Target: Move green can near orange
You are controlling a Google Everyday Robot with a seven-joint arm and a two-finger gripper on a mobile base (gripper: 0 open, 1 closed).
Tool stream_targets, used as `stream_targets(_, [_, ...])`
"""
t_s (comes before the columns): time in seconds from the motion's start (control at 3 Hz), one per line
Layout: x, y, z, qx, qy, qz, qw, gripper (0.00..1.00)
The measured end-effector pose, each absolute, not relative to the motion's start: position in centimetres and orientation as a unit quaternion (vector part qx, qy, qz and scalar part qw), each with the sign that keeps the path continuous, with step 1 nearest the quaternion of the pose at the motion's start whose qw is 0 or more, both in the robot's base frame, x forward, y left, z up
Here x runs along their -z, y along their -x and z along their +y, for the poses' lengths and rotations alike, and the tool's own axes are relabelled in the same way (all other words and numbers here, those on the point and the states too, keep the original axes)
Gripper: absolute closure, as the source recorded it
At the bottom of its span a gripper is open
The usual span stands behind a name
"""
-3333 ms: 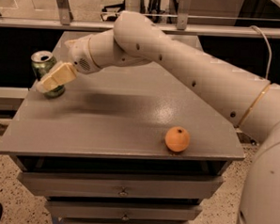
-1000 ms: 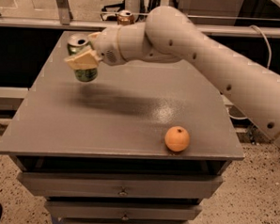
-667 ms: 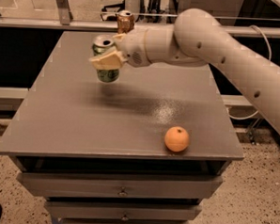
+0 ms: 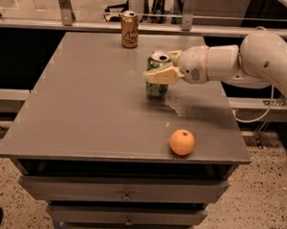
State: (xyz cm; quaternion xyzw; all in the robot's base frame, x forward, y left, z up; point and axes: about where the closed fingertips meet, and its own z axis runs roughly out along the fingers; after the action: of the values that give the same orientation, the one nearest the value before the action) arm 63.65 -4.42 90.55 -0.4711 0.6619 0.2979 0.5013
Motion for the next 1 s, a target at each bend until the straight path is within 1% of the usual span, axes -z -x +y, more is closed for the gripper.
stream_targets(0.33, [-90.9, -61.9, -9.1, -0.286, 0.456, 0.684, 0.492, 1.00])
stream_targets(0.67, [-92.0, -59.4, -12.5, -0.274, 0.443, 0.701, 0.487, 1.00])
stream_targets(1.0, [-93.2, -56.9, -14.7, -0.264, 0.434, 0.710, 0.487, 1.00])
